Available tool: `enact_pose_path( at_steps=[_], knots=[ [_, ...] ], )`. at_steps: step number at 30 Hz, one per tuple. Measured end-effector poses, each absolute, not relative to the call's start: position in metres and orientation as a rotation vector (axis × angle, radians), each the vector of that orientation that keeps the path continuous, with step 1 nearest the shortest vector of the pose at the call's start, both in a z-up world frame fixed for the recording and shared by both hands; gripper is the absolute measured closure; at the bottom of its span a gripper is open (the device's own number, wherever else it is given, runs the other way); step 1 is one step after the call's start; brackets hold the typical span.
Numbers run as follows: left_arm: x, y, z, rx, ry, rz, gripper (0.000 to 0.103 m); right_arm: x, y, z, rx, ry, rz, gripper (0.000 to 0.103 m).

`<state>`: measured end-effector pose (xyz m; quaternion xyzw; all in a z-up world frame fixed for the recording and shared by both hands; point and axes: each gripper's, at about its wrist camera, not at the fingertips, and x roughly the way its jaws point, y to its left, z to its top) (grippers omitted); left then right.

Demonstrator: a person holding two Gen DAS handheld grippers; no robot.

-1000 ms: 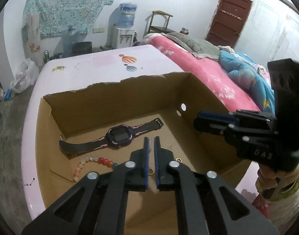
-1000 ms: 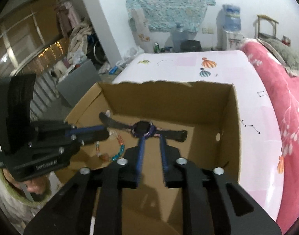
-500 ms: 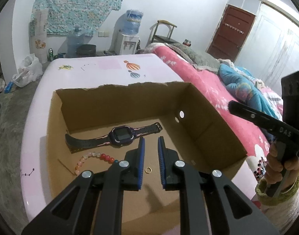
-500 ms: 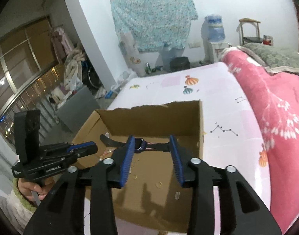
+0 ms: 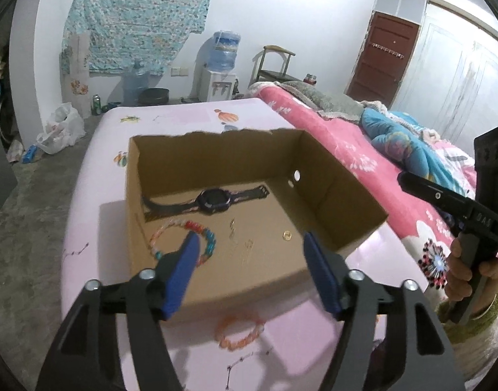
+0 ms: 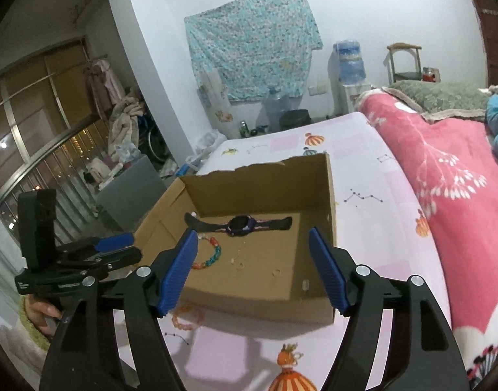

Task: Organize jewelry

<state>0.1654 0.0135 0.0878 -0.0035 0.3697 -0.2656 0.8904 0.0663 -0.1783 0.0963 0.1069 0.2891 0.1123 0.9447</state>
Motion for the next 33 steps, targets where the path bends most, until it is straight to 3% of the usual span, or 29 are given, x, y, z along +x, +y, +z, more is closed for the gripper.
enact_pose_path(
  at_steps=[9, 30, 33],
  knots=[
    [0.127, 0.022, 0.068, 0.045, 0.789, -0.549, 0.023, 0.031, -0.174, 0.076, 0.158, 0.634, 0.198, 0.035],
    [0.092, -0.052, -0.002, 0.27, 0.862, -0.621, 0.021, 0.007, -0.177, -0.005, 0.158, 0.866, 0.096, 0.036],
    [0.092, -0.064, -0.012, 0.317, 0.865, -0.616, 0.021, 0.012, -0.176, -0.012, 0.151, 0.879, 0.093, 0.041]
  ],
)
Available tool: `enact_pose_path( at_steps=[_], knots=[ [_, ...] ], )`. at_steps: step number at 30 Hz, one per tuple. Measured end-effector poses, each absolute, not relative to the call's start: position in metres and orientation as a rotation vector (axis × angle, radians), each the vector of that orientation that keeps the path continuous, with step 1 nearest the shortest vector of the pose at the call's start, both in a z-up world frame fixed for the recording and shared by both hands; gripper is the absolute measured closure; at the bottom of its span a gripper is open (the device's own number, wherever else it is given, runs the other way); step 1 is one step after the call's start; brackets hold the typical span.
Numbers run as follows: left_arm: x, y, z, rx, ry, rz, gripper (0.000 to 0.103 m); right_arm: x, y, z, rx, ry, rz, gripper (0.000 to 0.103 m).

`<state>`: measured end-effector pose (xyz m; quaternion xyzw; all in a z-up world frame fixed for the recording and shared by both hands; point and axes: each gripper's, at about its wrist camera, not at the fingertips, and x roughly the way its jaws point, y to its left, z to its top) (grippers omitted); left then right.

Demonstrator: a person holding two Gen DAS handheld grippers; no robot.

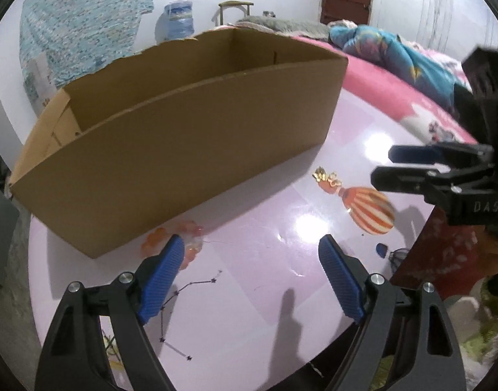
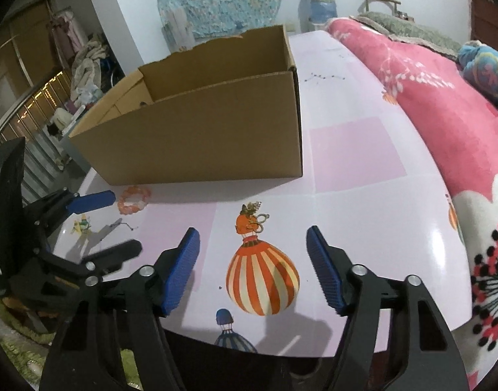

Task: Organize jewelry

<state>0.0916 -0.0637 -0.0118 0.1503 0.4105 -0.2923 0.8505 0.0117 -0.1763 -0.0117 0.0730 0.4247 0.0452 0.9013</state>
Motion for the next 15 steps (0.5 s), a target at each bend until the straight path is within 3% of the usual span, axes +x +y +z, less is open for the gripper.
enact_pose_path(
  at_steps=[8, 15],
  knots=[
    [0.092, -0.088, -0.032, 0.418, 0.891, -0.619, 0.019, 0.018, -0.173, -0.023, 0.156, 0.895, 0.092, 0.064],
    [0.094, -0.096, -0.037, 0.438, 0.892, -0.624, 0.018, 0.026, -0.168, -0.03, 0.159, 0.899, 0.076, 0.073]
  ],
)
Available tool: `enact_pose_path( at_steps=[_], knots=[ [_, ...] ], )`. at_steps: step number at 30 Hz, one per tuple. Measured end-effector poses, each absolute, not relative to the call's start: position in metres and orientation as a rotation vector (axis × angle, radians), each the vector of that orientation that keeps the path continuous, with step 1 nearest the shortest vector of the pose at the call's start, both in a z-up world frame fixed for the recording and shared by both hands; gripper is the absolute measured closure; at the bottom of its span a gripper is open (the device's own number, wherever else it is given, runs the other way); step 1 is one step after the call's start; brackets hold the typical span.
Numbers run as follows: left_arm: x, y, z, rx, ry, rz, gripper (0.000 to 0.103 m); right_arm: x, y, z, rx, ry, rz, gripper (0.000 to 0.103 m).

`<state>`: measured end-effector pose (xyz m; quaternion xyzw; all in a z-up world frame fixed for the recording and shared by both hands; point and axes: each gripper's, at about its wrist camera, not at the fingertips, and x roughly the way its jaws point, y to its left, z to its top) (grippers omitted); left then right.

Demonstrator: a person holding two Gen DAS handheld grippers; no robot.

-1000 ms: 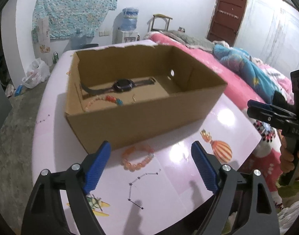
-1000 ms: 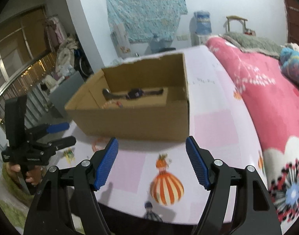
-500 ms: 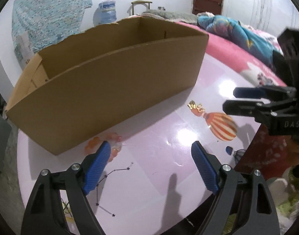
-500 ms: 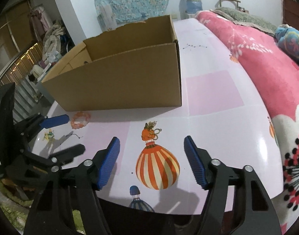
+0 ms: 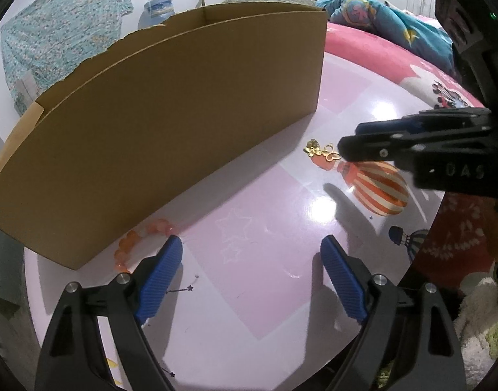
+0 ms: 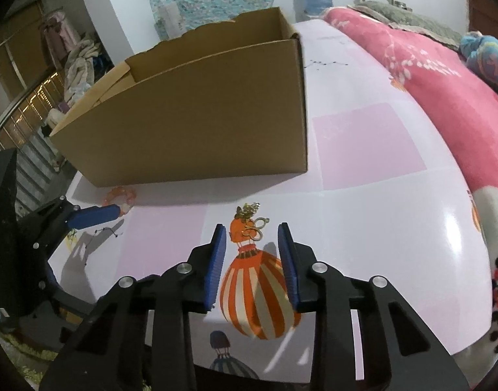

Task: Organize jewelry

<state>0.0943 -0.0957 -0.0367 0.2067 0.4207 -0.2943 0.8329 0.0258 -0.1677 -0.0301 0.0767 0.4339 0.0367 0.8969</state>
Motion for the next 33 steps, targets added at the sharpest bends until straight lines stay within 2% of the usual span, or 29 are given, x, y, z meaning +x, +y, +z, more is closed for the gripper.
enact_pose_path(
  at_steps=[9, 12, 16, 18, 20, 21, 33],
  knots=[
    [0.095, -0.098, -0.038, 0.436, 0.897, -0.628, 0.018, 0.03, -0.149, -0.038, 0.02, 0.89, 0.044, 0.077],
    [0.095, -0.098, -0.039, 0.434, 0.899, -0.628, 0.018, 0.03, -0.146, -0.041, -0.006, 0.897, 0.044, 0.083],
    [0.094, -0.093, -0.038, 0.434, 0.899, -0.625, 0.018, 0.03, -0.145, -0.042, -0.034, 0.891, 0.042, 0.084],
    [0.094, -0.093, -0.039, 0.434, 0.899, -0.623, 0.018, 0.029, -0.144, -0.043, -0.048, 0.888, 0.04, 0.087],
    [0.094, -0.093, -0.039, 0.433, 0.9, -0.621, 0.018, 0.029, -0.145, -0.042, -0.048, 0.891, 0.041, 0.099],
    [0.094, -0.093, -0.039, 0.433, 0.899, -0.62, 0.018, 0.029, -0.147, -0.042, -0.039, 0.896, 0.044, 0.1],
    [0.095, -0.094, -0.04, 0.433, 0.901, -0.616, 0.018, 0.014, -0.164, -0.041, 0.078, 0.925, 0.035, 0.103]
  ],
)
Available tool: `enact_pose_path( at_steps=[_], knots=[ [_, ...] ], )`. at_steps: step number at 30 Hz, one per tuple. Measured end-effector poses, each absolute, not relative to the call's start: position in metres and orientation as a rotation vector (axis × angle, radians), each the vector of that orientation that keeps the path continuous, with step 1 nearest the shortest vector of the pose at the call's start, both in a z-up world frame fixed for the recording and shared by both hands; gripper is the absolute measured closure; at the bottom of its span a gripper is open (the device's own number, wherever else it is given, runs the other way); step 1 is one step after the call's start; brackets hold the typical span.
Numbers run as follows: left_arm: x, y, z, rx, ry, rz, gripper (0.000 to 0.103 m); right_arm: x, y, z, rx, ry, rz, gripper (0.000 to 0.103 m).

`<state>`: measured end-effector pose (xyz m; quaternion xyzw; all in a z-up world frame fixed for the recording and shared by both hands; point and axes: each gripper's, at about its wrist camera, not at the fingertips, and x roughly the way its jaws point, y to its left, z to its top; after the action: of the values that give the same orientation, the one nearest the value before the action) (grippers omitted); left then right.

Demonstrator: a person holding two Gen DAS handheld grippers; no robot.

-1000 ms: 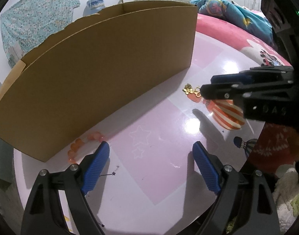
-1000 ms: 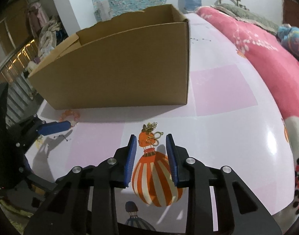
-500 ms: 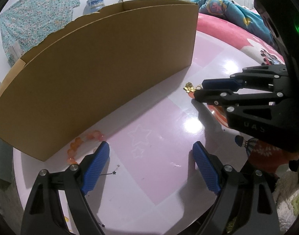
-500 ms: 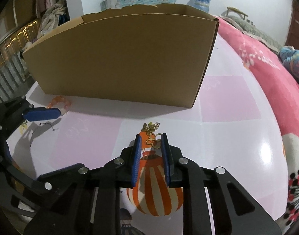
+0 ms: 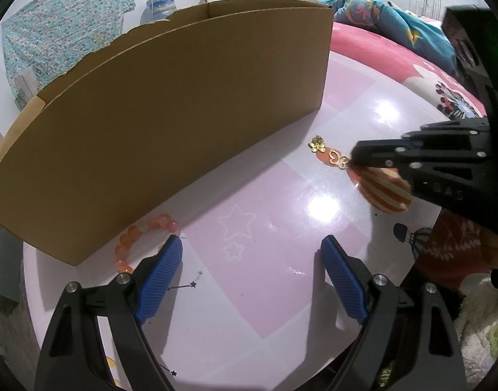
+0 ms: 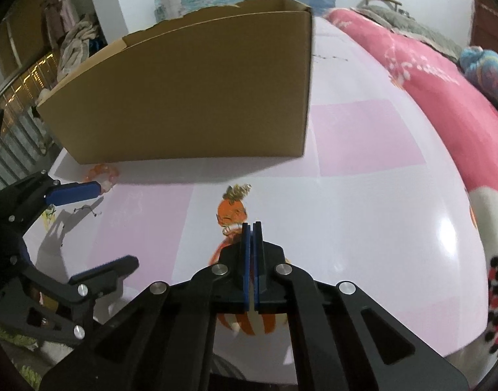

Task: Organize jewelry
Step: 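Lower the right gripper onto the gold charm cluster and close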

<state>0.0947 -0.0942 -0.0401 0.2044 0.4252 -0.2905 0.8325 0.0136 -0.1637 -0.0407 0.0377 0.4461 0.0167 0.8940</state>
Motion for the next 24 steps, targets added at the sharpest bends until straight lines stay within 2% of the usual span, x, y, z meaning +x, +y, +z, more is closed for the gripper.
enact_pose_path(
  at_steps=[4, 7, 9, 10, 11, 16, 18, 20, 24],
  knots=[
    [0.096, -0.094, -0.039, 0.423, 0.894, -0.612, 0.018, 0.01, -0.169, -0.04, 0.096, 0.932, 0.024, 0.103],
    [0.098, -0.091, -0.035, 0.407, 0.875, -0.608, 0.018, 0.011, -0.171, -0.037, 0.101, 0.919, 0.043, 0.098],
    [0.099, -0.089, -0.031, 0.395, 0.86, -0.604, 0.018, 0.011, -0.168, -0.032, 0.104, 0.892, 0.076, 0.091],
    [0.1, -0.088, -0.03, 0.39, 0.853, -0.601, 0.018, 0.012, -0.166, -0.031, 0.098, 0.883, 0.088, 0.082],
    [0.101, -0.086, -0.028, 0.38, 0.846, -0.598, 0.018, 0.014, -0.163, -0.03, 0.084, 0.874, 0.095, 0.078],
    [0.106, -0.081, -0.02, 0.335, 0.828, -0.586, 0.019, 0.033, -0.148, -0.037, -0.032, 0.877, 0.124, 0.078],
    [0.107, -0.079, -0.016, 0.318, 0.82, -0.589, 0.025, 0.033, -0.145, -0.041, -0.056, 0.882, 0.124, 0.081],
    [0.107, -0.079, -0.013, 0.304, 0.81, -0.596, 0.028, 0.032, -0.146, -0.04, -0.065, 0.886, 0.121, 0.093],
    [0.11, -0.084, -0.009, 0.261, 0.807, -0.66, 0.039, 0.023, -0.164, -0.038, -0.01, 0.892, 0.083, 0.093]
  ],
)
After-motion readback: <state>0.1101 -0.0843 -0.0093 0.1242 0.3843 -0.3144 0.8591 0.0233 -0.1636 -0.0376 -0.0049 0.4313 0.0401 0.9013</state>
